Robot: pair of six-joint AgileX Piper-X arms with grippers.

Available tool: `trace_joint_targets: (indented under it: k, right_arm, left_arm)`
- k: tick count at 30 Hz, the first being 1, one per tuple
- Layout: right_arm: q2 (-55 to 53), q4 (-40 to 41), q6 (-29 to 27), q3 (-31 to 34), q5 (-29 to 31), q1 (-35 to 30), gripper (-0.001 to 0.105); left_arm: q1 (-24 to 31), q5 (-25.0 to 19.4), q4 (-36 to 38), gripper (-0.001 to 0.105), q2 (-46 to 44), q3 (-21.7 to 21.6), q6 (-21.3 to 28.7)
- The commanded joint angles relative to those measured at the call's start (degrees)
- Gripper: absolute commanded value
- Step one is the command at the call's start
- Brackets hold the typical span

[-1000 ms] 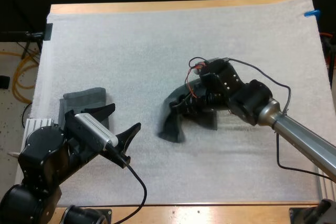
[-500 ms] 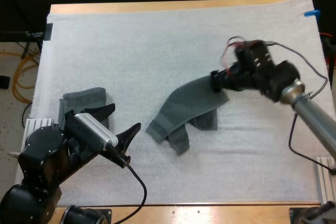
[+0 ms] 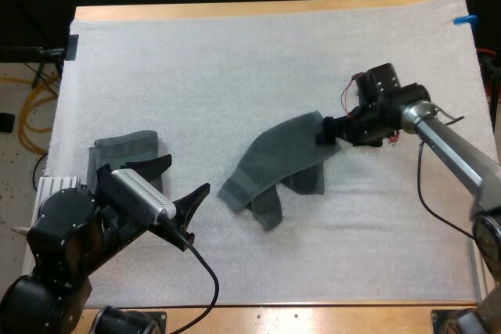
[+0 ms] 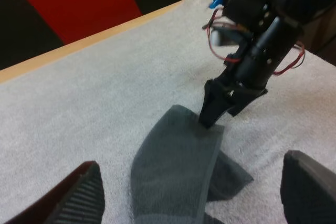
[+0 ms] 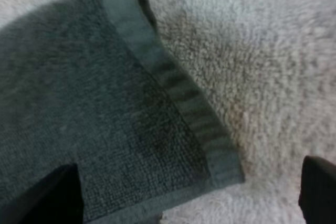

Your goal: Pick towel from pile fold and stack

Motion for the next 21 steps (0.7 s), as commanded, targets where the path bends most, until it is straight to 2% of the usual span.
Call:
trace_joint_targets:
  k: [1, 5, 10, 15, 17, 18, 19, 21]
  right_arm:
    - [0.59, -0.50, -0.21, -0.33, -1.37, 0.03, 0.080]
    - [2.69, -0.51, -0.22, -0.33, -3.90, 0.03, 0.076]
    - [4.73, -0.51, 0.89, -0.33, -7.88, 0.27, 0.055]
    - [7.29, -0.43, 1.15, -0.33, -9.20, 0.27, 0.051]
    - [7.81, -0.12, 1.36, -0.33, -8.75, 0.27, 0.043]
    - [7.80, -0.01, 1.35, -0.33, -8.24, 0.27, 0.034]
    - [7.61, -0.02, 1.35, -0.33, -8.06, 0.27, 0.020]
    - [7.05, -0.18, 0.92, -0.33, -7.73, 0.27, 0.002]
  left_arm:
    - [-0.17, 0.38, 0.39, 0.067, -0.06, -0.32, -0.60]
    - [-0.17, 0.38, 0.91, 0.067, -0.06, -0.32, -0.60]
    - [-0.17, 0.38, 0.90, 0.067, -0.06, -0.32, -0.60]
    - [-0.17, 0.38, 0.90, 0.067, -0.06, -0.32, -0.60]
    - [-0.17, 0.38, 0.90, 0.067, -0.06, -0.32, -0.60]
    - [-0.17, 0.38, 0.90, 0.067, -0.06, -0.32, -0.60]
    - [-0.17, 0.38, 0.90, 0.067, -0.06, -0.32, -0.60]
    - [-0.17, 0.38, 0.90, 0.067, -0.06, -0.32, -0.60]
